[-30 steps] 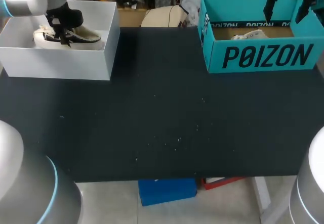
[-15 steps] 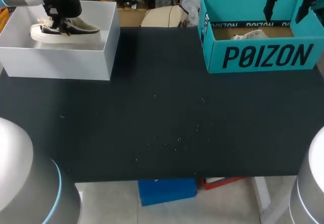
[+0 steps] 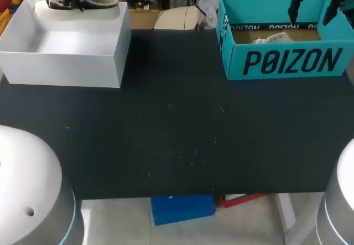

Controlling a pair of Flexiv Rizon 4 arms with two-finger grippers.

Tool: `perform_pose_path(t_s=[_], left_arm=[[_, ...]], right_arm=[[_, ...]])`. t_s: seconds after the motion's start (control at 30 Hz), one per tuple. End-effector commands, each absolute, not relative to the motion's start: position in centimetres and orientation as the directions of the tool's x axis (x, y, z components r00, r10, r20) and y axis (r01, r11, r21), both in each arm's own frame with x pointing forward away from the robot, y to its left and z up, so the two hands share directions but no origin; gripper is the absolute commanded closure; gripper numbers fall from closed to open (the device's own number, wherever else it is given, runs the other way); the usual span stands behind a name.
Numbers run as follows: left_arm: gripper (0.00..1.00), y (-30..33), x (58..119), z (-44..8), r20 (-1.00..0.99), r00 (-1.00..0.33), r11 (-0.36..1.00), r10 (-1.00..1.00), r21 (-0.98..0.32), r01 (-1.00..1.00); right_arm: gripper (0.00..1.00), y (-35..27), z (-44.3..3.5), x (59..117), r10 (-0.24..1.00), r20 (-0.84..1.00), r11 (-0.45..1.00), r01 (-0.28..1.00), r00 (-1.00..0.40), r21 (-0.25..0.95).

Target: Take the shoe out of the shoebox, open the shoe tongue, remove and reinsert the insole, then place the shoe into the shoebox

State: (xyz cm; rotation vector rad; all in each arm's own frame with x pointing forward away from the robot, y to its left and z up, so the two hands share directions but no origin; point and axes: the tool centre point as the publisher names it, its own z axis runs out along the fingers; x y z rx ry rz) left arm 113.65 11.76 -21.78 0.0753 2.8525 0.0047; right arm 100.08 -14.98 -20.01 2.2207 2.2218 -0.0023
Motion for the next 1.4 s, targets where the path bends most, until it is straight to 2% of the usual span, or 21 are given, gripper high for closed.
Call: perform_pose_path(t_s=[0.03,0.3,0.53,0.73,0.97,1.4], left_arm=[[1.0,7.3,103.2,-10.2,-0.464,-0.885,0.996,0.03,0.088,-0.013],[1.0,-4.5,94.9,-9.4,-0.469,-0.883,0.998,0.011,0.055,-0.016],[1.0,-11.6,89.6,-11.5,-0.448,-0.894,1.0,0.006,0.025,-0.006],[1.0,-14.6,86.8,-13.8,-0.422,-0.906,0.999,-0.032,-0.016,-0.028],[1.0,-16.8,83.7,-19.3,-0.35,-0.936,0.998,-0.039,-0.054,-0.022],[1.0,-17.3,83.2,-29.1,-0.265,-0.964,0.998,-0.03,-0.054,-0.016]], right_arm=[[0.0,-15.0,-20.0,100.1,1.0,-0.001,0.0,1.0,0.0,-0.001],[0.0,-15.0,-20.0,100.1,1.0,-0.001,0.0,1.0,0.0,-0.001],[0.0,-15.0,-20.0,100.1,1.0,-0.001,0.0,1.0,0.0,-0.001],[0.0,-15.0,-20.0,100.1,1.0,-0.001,0.0,1.0,0.0,-0.001],[0.0,-15.0,-20.0,100.1,1.0,-0.001,0.0,1.0,0.0,-0.001],[0.0,-15.0,-20.0,100.1,1.0,-0.001,0.0,1.0,0.0,-0.001]])
